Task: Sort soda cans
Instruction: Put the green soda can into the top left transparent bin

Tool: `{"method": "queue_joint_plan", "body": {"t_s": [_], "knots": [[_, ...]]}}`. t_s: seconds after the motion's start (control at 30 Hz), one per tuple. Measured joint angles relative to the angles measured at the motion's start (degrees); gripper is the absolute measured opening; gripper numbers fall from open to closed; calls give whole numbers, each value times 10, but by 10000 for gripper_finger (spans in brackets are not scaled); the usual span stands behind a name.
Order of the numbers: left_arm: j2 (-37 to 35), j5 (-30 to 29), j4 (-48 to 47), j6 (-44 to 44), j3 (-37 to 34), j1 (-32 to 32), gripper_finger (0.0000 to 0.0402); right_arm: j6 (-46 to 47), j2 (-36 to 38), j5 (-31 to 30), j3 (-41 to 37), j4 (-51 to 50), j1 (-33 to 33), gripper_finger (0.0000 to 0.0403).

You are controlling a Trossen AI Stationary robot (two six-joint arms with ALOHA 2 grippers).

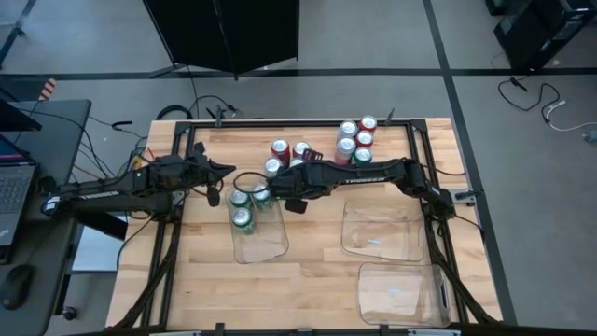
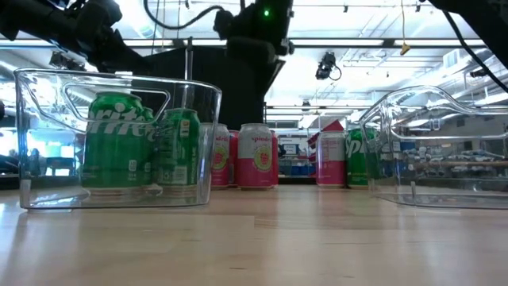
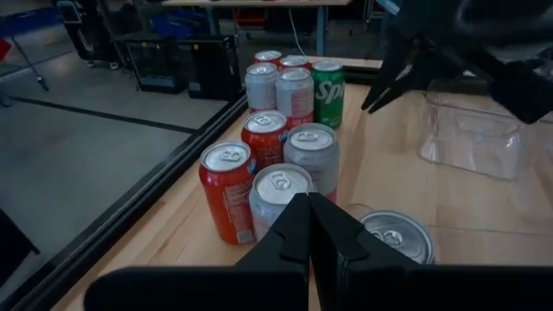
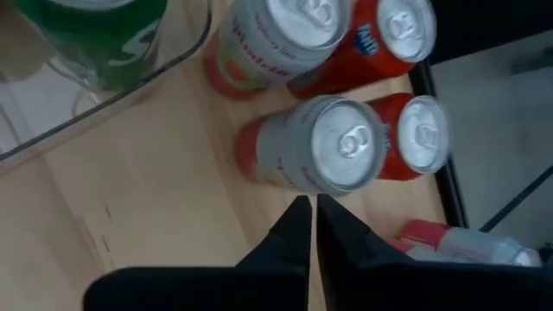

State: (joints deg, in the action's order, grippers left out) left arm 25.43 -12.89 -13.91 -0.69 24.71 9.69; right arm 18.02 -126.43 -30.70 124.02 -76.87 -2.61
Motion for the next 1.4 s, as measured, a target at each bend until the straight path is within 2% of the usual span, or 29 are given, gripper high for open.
{"method": "queue_joint_plan", "body": {"t_s": [0.13, 0.27, 0.5, 0.73, 0.97, 1.07, 1.17, 1.4], "knots": [[0, 0, 1, 0, 0, 0, 3, 0, 22, 11, -73, 58, 0, 2], [0, 0, 2, 1, 0, 0, 3, 5, 74, 32, -174, 136, 0, 1], [0, 0, 3, 0, 0, 0, 3, 70, 246, 32, -408, 296, -3, 0], [0, -1, 3, 3, 0, 0, 3, 191, 410, -33, -603, 348, -29, 0], [0, -1, 3, 3, 0, 0, 3, 321, 492, -93, -693, 347, -46, 5], [0, -1, 3, 3, 0, 0, 4, 359, 504, -110, -702, 319, -43, 27], [0, -1, 3, 4, 0, 0, 4, 382, 505, -115, -702, 294, -32, 72], [0, -1, 3, 4, 0, 0, 4, 371, 498, -118, -702, 287, 17, 225]]}}
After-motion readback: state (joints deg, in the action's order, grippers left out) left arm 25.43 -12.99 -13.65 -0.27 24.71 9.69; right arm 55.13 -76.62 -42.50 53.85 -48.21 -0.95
